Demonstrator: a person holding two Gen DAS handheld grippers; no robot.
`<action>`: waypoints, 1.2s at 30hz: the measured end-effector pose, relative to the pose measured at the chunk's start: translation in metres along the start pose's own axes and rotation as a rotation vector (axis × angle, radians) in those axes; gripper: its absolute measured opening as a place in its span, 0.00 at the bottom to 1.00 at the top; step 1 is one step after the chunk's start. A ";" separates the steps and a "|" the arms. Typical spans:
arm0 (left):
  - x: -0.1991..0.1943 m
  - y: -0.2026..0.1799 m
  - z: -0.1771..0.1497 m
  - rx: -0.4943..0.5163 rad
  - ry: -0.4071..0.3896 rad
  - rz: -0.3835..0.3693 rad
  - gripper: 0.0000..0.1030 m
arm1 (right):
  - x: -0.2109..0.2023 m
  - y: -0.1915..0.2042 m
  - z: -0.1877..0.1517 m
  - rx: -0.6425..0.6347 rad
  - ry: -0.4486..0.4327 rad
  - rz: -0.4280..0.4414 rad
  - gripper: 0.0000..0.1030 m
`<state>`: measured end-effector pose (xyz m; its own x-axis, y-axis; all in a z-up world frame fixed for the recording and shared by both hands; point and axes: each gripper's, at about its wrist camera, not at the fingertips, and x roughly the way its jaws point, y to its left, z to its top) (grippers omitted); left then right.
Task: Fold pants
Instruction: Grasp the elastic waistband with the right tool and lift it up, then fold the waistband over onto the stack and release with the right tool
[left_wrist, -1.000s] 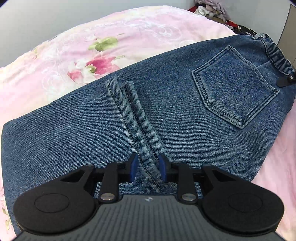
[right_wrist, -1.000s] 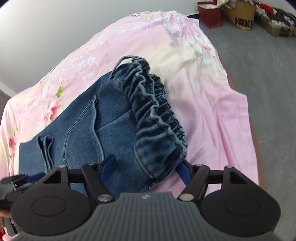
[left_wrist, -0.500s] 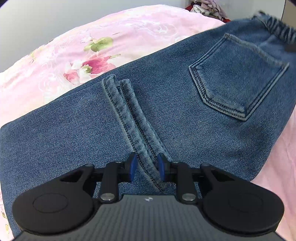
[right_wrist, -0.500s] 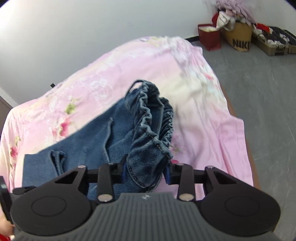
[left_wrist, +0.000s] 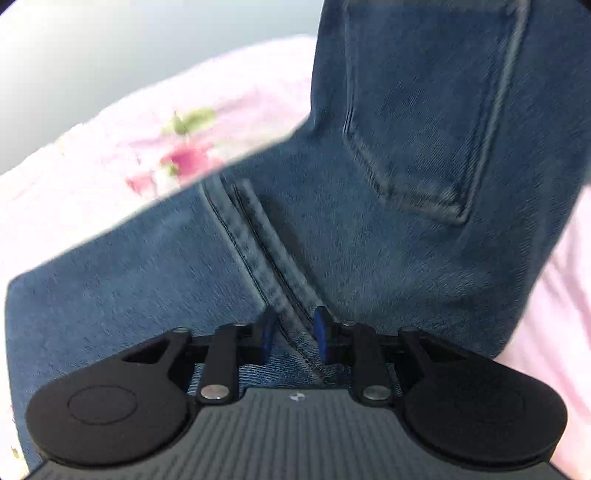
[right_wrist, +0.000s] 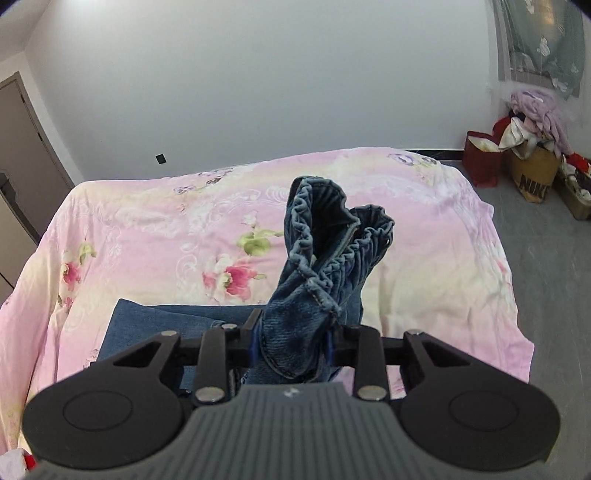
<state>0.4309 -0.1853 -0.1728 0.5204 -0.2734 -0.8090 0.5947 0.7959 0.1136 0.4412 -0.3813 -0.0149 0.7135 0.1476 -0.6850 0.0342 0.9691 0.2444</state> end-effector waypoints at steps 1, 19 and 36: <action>-0.011 0.005 0.000 -0.016 -0.015 -0.016 0.26 | -0.001 0.010 0.002 -0.012 -0.001 -0.005 0.27; -0.131 0.185 -0.092 -0.233 0.003 0.121 0.27 | 0.059 0.234 0.001 -0.238 0.076 0.035 0.23; -0.136 0.228 -0.125 -0.229 0.068 0.119 0.27 | 0.187 0.345 -0.136 -0.658 0.381 0.135 0.36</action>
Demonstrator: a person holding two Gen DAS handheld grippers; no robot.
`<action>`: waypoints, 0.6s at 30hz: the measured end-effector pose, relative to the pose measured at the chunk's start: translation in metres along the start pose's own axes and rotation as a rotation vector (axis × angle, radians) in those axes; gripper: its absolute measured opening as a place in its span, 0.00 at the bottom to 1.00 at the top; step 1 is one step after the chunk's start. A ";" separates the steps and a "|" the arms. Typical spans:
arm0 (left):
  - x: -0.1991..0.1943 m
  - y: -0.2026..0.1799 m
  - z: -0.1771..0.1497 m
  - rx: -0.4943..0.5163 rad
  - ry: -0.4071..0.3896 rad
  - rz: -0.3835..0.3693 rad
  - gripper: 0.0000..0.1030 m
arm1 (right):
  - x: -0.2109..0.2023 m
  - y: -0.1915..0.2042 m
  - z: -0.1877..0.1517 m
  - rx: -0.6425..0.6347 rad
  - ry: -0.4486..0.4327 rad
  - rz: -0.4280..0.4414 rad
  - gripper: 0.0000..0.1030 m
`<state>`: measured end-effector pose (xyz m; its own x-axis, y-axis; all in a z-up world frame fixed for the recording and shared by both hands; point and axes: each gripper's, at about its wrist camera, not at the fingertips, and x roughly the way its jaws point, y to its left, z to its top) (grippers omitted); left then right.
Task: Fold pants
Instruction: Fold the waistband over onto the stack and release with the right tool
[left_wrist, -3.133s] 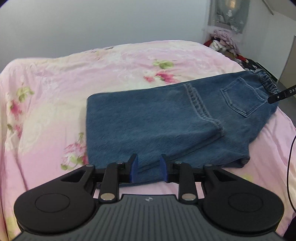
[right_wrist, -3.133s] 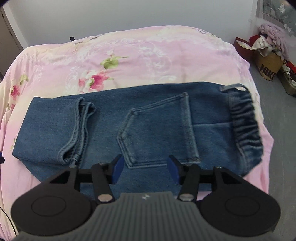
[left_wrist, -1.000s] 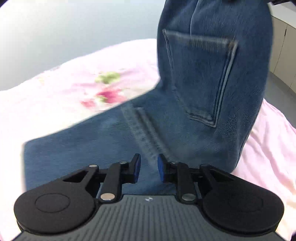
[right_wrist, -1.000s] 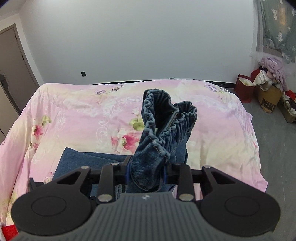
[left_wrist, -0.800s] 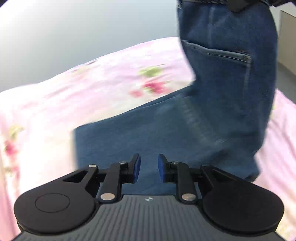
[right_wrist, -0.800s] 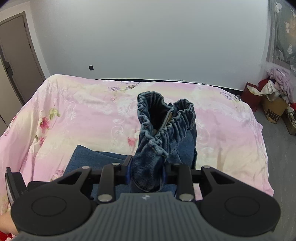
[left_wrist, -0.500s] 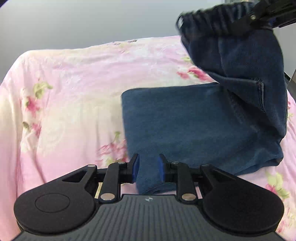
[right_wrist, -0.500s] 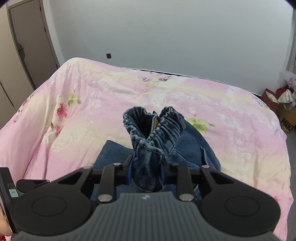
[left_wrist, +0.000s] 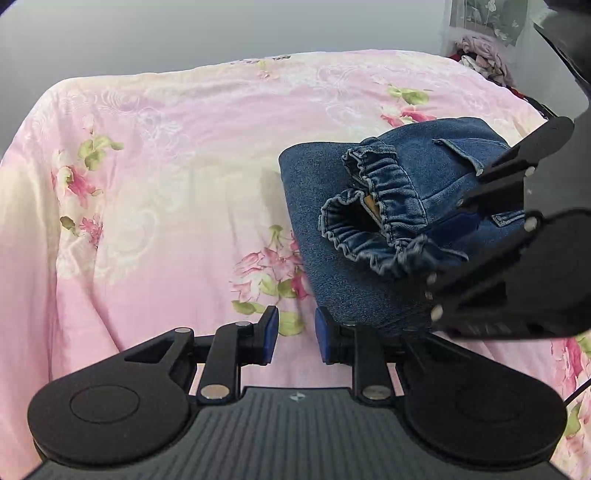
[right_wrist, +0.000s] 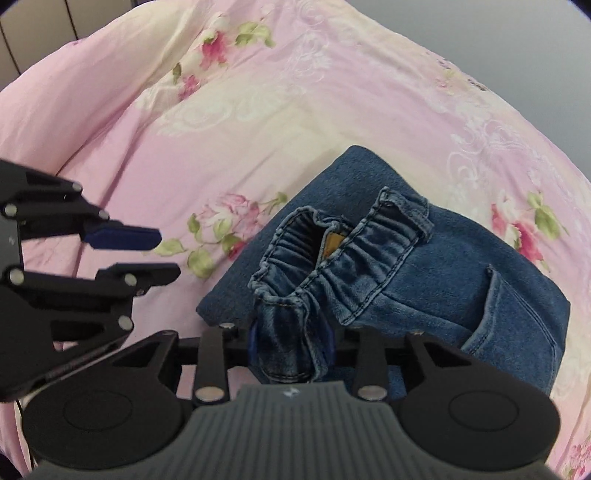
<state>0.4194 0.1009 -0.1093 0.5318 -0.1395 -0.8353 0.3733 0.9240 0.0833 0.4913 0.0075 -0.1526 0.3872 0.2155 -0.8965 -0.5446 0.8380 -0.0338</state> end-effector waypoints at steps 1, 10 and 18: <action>-0.001 0.000 0.001 0.000 -0.001 0.000 0.27 | -0.004 0.002 -0.002 -0.020 -0.011 0.004 0.40; -0.029 0.002 0.037 -0.062 -0.077 -0.061 0.44 | -0.084 -0.035 -0.018 -0.077 -0.069 0.031 0.66; 0.019 -0.015 0.075 -0.344 -0.021 -0.236 0.48 | -0.089 -0.135 -0.075 0.109 -0.012 -0.100 0.66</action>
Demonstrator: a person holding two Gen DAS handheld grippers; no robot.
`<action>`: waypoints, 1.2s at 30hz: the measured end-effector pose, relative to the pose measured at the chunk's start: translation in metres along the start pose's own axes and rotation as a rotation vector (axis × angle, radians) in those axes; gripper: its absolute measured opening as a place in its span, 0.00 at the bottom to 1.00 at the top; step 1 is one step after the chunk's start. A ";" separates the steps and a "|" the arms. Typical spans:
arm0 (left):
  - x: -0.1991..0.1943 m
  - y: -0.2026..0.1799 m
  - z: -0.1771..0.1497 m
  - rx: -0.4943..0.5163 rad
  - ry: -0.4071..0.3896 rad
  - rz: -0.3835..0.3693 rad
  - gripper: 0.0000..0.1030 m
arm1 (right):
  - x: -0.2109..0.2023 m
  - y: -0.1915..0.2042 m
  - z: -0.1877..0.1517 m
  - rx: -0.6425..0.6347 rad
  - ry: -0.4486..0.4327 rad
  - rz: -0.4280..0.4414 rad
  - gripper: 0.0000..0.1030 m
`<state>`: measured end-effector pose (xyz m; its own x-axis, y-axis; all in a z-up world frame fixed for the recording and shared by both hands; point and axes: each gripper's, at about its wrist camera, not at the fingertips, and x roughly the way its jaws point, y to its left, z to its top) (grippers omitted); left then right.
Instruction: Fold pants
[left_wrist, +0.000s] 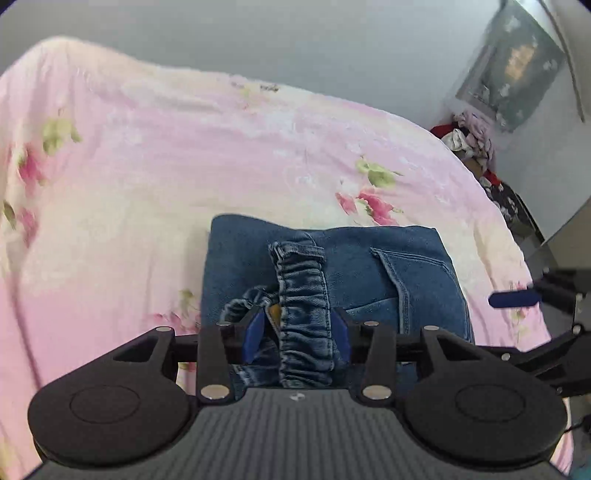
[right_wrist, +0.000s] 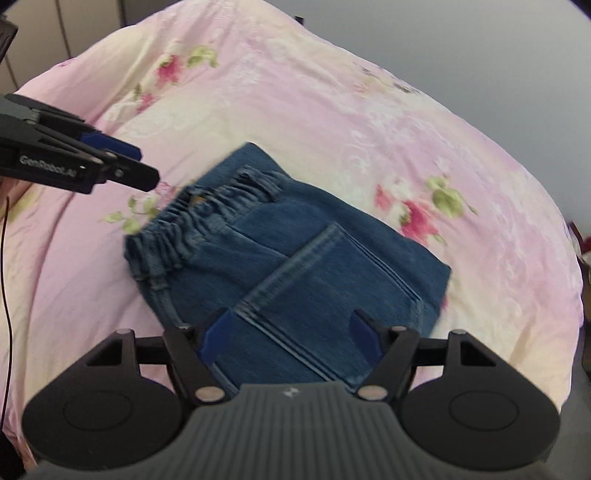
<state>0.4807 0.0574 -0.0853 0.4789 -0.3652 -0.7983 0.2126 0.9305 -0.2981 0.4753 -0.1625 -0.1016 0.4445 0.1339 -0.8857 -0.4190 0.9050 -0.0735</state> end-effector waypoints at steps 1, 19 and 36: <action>0.012 0.003 0.001 -0.055 0.015 -0.008 0.48 | 0.004 -0.013 -0.008 0.034 0.008 -0.003 0.66; 0.033 -0.023 0.011 -0.064 -0.073 -0.011 0.25 | 0.044 -0.061 -0.055 0.157 -0.006 0.168 0.66; 0.087 0.032 -0.027 0.000 -0.034 0.055 0.36 | 0.100 -0.029 -0.061 0.174 0.038 0.207 0.53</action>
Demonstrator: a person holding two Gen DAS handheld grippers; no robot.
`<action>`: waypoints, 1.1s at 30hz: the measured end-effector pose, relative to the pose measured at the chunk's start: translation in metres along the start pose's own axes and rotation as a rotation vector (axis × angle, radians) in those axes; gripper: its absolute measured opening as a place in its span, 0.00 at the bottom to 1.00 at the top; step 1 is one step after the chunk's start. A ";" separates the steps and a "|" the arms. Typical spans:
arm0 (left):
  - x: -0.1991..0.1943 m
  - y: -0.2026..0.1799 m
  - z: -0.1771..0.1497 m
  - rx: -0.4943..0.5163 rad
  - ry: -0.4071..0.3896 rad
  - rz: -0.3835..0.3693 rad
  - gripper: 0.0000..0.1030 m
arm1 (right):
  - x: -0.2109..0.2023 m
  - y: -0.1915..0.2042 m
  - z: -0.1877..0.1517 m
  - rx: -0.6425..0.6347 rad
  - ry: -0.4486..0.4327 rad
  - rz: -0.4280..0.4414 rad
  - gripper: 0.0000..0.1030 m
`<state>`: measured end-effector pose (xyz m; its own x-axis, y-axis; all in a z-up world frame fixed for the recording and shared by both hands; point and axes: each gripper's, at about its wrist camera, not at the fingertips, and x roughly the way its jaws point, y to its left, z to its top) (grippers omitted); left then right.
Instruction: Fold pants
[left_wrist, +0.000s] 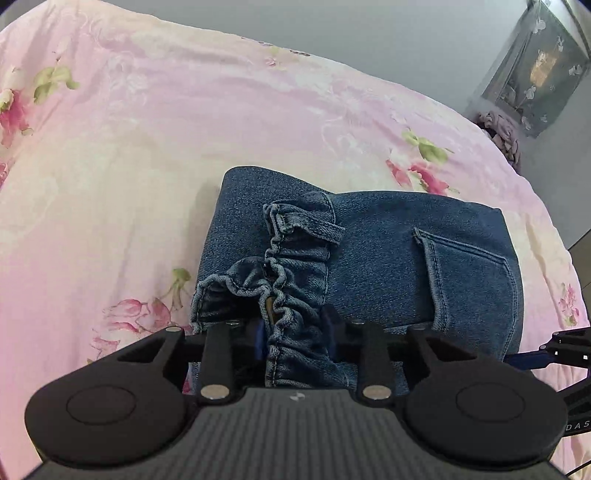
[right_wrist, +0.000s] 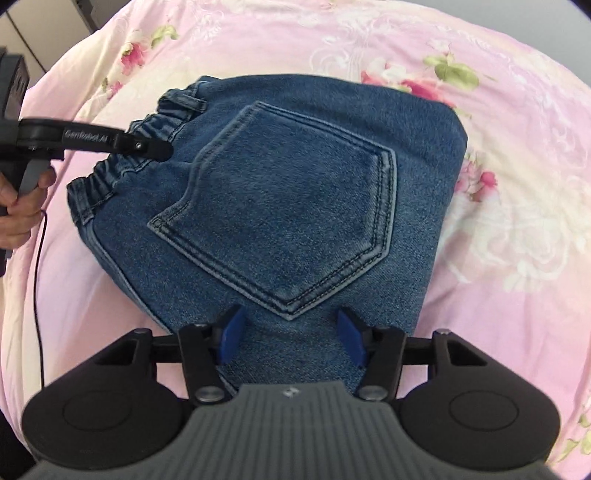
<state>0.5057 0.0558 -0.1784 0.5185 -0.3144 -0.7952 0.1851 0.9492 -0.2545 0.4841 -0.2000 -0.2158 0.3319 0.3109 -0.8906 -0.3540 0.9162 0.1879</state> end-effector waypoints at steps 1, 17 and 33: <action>-0.002 0.000 -0.001 -0.013 -0.004 0.005 0.37 | 0.002 0.002 0.000 -0.006 -0.007 -0.011 0.53; -0.093 -0.056 -0.013 0.214 -0.076 0.202 0.54 | -0.043 0.021 -0.001 0.041 -0.092 -0.095 0.53; -0.088 0.001 -0.065 0.017 -0.054 0.127 0.73 | -0.062 -0.017 -0.088 0.247 -0.148 -0.038 0.42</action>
<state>0.4065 0.0856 -0.1444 0.5827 -0.1921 -0.7897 0.1286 0.9812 -0.1438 0.3921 -0.2568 -0.2001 0.4713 0.2925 -0.8321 -0.1214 0.9559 0.2673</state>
